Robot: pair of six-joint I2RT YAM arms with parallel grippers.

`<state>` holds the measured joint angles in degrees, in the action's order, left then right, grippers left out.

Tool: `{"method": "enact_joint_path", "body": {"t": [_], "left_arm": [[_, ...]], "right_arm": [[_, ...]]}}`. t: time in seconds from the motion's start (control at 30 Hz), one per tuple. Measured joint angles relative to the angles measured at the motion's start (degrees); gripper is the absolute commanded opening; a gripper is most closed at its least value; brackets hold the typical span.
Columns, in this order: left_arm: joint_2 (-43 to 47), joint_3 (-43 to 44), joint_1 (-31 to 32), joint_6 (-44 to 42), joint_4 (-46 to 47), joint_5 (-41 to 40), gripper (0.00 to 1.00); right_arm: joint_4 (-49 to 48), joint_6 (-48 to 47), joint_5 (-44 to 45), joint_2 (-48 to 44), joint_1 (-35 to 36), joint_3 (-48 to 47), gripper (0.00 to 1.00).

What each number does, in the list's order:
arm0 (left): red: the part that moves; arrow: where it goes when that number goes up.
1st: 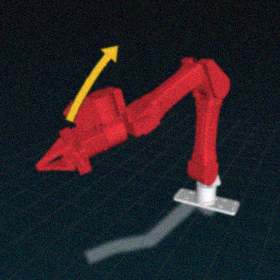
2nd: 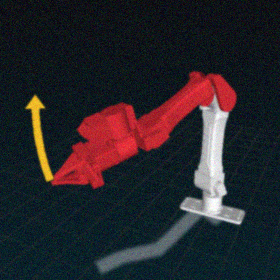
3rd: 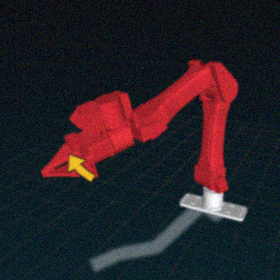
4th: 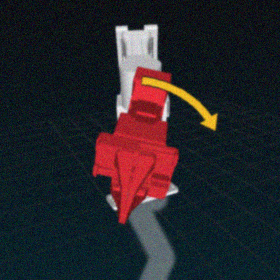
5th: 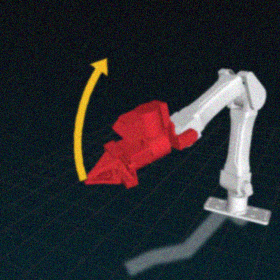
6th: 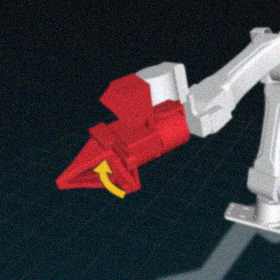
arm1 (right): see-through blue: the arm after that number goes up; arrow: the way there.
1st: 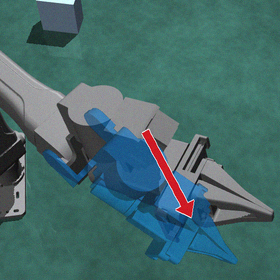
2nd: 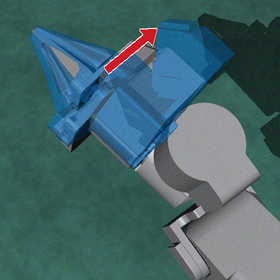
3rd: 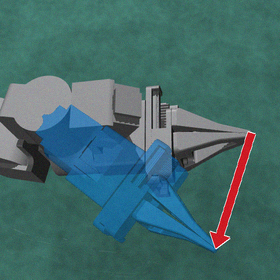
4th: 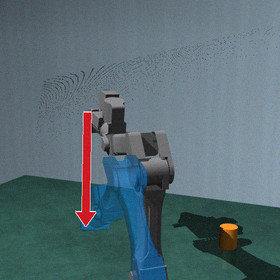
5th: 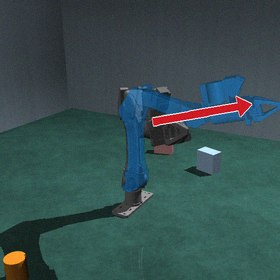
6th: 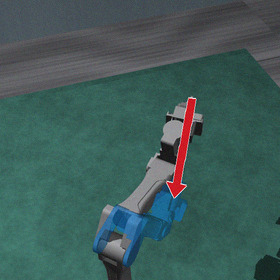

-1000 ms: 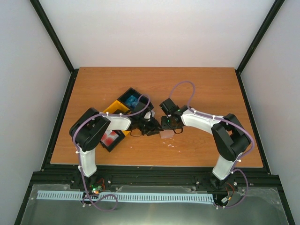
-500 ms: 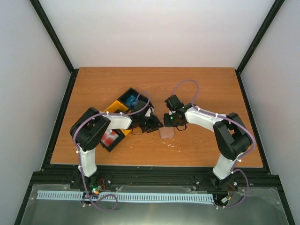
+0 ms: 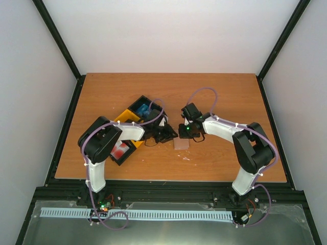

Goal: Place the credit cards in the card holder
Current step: Close the card holder at the center of the board.

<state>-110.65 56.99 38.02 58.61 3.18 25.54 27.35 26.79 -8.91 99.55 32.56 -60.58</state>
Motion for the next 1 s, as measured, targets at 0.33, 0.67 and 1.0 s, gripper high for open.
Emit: {"method": "enact_joint_path", "body": {"t": [0.33,0.67,1.0], "left_arm": [[-0.61,0.85,0.07,-0.02,0.39,-1.84,0.31],[-0.61,0.85,0.46,-0.02,0.72,-2.97,0.32],[-0.61,0.85,0.74,0.0,0.83,-3.15,0.33]], "right_arm": [[1.42,-0.5,-0.17,-1.46,-0.17,0.17,0.03],[0.87,-0.48,-1.75,-1.62,-0.17,2.29,0.03],[-2.97,0.68,-0.52,-3.63,-0.17,5.03,0.03]]}}
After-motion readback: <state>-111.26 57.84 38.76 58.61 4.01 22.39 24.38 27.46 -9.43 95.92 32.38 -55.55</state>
